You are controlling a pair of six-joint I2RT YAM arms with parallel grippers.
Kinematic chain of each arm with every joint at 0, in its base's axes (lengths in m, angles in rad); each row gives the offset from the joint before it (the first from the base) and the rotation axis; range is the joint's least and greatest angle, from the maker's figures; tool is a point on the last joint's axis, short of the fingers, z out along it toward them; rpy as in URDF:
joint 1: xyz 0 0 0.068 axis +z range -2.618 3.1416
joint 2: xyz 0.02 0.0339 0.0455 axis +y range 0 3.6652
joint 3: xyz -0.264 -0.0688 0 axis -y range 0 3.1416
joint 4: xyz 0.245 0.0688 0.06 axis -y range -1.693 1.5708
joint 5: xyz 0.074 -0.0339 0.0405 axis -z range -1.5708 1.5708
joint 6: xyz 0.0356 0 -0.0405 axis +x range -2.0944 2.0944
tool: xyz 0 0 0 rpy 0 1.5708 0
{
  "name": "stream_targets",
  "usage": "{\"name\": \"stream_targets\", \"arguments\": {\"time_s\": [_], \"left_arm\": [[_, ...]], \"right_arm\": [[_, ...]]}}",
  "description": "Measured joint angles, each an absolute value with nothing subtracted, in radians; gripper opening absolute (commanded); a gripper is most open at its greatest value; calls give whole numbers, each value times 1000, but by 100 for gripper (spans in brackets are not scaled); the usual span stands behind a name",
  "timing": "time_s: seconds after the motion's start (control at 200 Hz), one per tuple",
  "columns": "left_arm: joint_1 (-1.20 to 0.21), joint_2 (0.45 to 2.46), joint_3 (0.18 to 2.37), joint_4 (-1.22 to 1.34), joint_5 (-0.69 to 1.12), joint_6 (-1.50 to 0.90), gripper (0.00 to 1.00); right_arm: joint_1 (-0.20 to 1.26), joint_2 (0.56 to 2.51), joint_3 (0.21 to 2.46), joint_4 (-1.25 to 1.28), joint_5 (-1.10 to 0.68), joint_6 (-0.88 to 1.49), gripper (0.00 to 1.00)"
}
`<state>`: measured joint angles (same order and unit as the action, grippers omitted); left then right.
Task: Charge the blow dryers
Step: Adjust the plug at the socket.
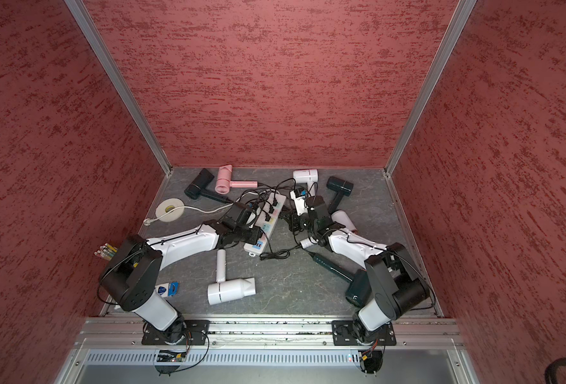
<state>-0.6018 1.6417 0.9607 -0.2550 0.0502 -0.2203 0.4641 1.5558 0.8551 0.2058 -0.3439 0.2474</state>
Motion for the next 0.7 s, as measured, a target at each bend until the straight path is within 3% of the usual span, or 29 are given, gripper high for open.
{"name": "stream_targets", "arguments": {"time_s": [0.26, 0.501, 0.696], "left_arm": [[-602, 1640, 957, -252, 52, -228, 11], [-597, 1573, 895, -276, 60, -250, 29], [-545, 1477, 877, -257, 128, -276, 37]], "right_arm": [[463, 1559, 855, 205, -363, 246, 0], [480, 1602, 908, 149, -369, 225, 0], [532, 1681, 1057, 25, -332, 169, 0]]}}
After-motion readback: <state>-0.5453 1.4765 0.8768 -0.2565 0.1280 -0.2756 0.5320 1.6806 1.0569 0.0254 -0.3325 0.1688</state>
